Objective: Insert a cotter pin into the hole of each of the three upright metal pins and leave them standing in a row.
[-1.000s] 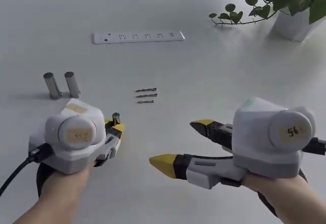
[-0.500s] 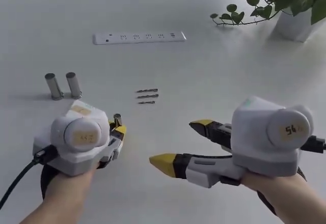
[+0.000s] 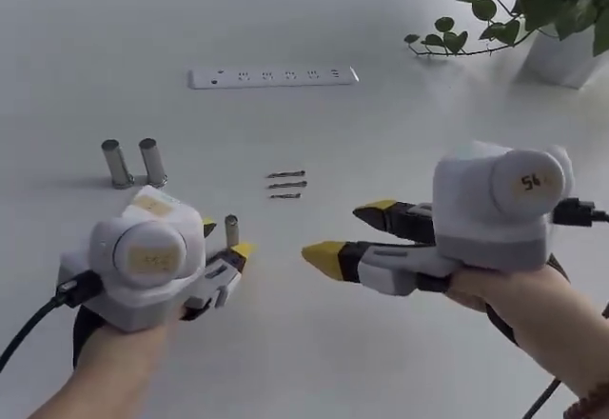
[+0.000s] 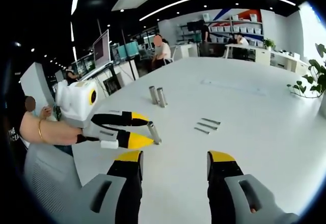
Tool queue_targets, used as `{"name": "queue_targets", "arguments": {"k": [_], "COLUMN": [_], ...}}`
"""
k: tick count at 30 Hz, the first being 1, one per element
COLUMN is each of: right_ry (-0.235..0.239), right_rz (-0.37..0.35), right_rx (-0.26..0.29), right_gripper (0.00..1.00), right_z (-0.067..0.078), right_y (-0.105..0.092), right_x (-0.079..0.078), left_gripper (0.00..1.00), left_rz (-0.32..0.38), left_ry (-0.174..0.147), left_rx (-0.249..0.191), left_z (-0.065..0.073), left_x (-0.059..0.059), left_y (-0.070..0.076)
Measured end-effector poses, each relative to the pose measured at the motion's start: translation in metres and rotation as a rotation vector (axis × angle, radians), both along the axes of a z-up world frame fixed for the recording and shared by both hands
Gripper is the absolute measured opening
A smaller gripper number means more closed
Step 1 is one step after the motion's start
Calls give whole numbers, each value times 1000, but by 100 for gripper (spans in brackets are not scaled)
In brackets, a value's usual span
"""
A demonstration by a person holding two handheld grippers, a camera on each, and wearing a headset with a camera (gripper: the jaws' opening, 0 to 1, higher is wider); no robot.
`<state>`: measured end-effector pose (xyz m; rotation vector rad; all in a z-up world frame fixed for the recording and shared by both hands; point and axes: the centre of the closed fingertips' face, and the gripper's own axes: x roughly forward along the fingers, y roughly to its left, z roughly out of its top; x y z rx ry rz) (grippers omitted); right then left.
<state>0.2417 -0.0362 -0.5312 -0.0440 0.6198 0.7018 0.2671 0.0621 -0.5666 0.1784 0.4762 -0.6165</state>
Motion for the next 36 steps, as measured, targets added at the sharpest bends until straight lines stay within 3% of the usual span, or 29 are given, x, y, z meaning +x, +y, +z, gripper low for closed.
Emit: {"name": "queue_targets", "arguments": {"k": [8,12,15,19,23,26,31,36], "right_ry": [-14,13,19,25,44,64,100,121], "right_rz": [45,117,153,213,233,228,242,278], "right_rx": [-42,-57,-81,-147,-199,-243,-251,-308], "right_gripper": [40,28,25,21,20,19,19,19], "right_z": [3,0,-4,-16,-28,-39,-47,-65], "right_y": [-1,8,13,15,16,13,17,15], "right_x": [35,42,47,57,64,78,87,100], "left_gripper": [43,48,53,57,57,58,60,60], "left_rz": [-6,0,10,29,56,63,73,76], "left_ry": [3,19,27,29,18,13,28,33], "left_rx": [-20,-30,-41,-50,-87,-84,-88,-81], "left_z": [11,12,13,16,25,29,25,24], "left_x": [-10,-18,-22,-26,-31,-36,-40,-43], "left_y": [9,14,19,24,28,30,33,36]}}
